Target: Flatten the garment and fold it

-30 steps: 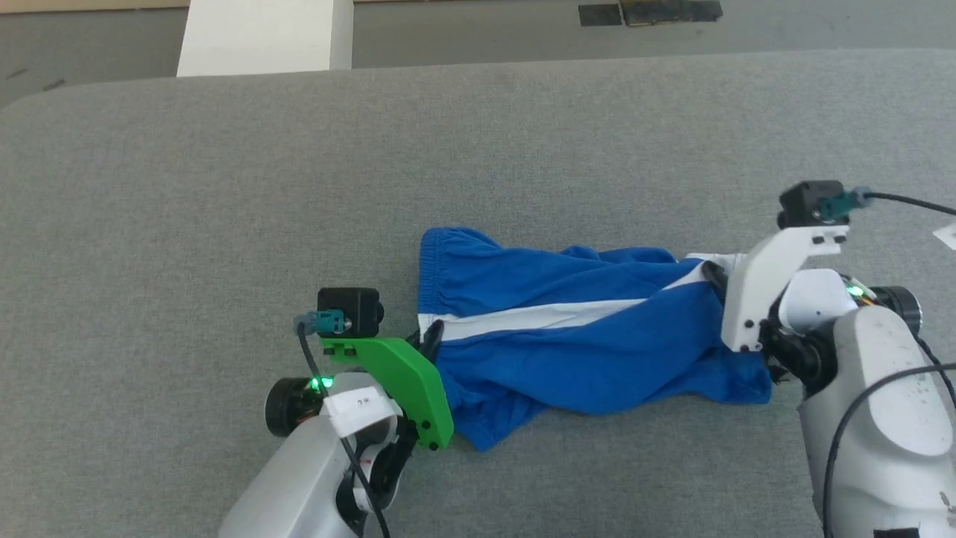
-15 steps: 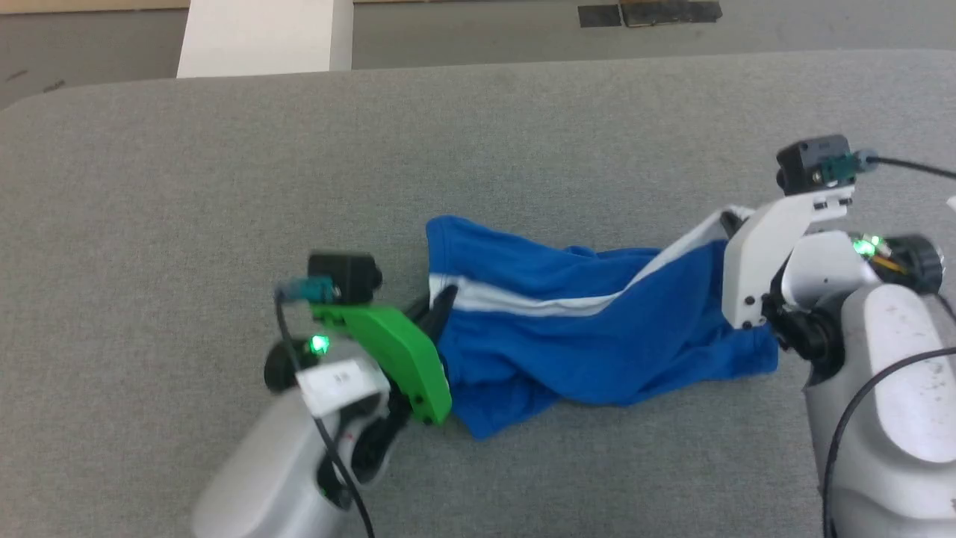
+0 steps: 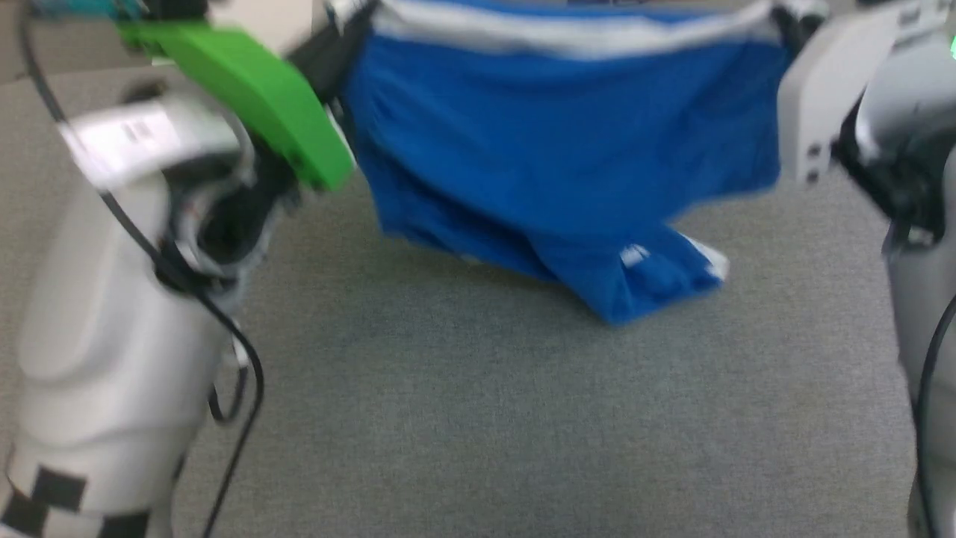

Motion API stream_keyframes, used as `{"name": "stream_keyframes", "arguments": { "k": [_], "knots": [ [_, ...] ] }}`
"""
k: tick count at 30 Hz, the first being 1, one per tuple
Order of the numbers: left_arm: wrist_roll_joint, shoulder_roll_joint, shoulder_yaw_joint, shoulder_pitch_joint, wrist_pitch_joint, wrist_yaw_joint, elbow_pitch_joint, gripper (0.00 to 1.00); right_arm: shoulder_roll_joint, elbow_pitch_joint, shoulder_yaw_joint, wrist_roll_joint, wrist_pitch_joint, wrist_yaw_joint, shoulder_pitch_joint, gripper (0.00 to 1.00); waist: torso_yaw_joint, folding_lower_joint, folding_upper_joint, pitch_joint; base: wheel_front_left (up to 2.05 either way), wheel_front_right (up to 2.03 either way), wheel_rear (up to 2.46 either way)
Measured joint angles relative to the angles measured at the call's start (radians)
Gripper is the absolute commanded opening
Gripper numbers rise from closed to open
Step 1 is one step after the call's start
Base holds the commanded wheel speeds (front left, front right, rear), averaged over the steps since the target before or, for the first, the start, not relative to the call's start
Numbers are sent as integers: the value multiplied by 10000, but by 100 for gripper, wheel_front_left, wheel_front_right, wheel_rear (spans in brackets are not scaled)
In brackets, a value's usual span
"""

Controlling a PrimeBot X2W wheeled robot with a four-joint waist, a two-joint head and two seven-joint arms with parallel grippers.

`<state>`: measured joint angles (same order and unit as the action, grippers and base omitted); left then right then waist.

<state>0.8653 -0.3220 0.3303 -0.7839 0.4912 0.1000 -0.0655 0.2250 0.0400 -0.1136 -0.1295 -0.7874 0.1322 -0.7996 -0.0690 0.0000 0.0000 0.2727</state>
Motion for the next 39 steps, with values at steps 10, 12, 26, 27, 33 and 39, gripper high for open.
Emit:
{"name": "stream_keyframes", "arguments": {
  "k": [10,12,26,27,33,39],
  "knots": [
    [-479,100,-1016,-3216,-1697,54,2376,0,251,2090,-1053,326,1916,2,-3668,0,-74,1,0,1058,0,0,0],
    [-617,148,-1271,-3777,-2226,19,2734,0,217,2408,-1110,556,2431,4,-4242,0,-95,1,0,1295,0,0,0],
    [-756,393,-1753,-4913,-4679,-1290,4642,0,-274,4182,-876,1390,5515,6,-5533,0,-109,2,0,2168,0,0,0],
    [-759,378,-1643,-4602,-4675,-1419,4696,0,-253,4222,-995,1250,5568,6,-5244,0,-95,1,0,2107,0,0,0],
    [-853,88,-878,-2029,-4297,-1783,4621,0,128,3860,-1831,-134,5396,6,-2717,0,-31,1,0,1612,0,0,0],
    [-713,-29,-213,935,-3588,-1781,3605,0,1011,2079,-2036,-1360,4502,4,501,0,58,-1,0,935,0,0,0]
  ]
}}
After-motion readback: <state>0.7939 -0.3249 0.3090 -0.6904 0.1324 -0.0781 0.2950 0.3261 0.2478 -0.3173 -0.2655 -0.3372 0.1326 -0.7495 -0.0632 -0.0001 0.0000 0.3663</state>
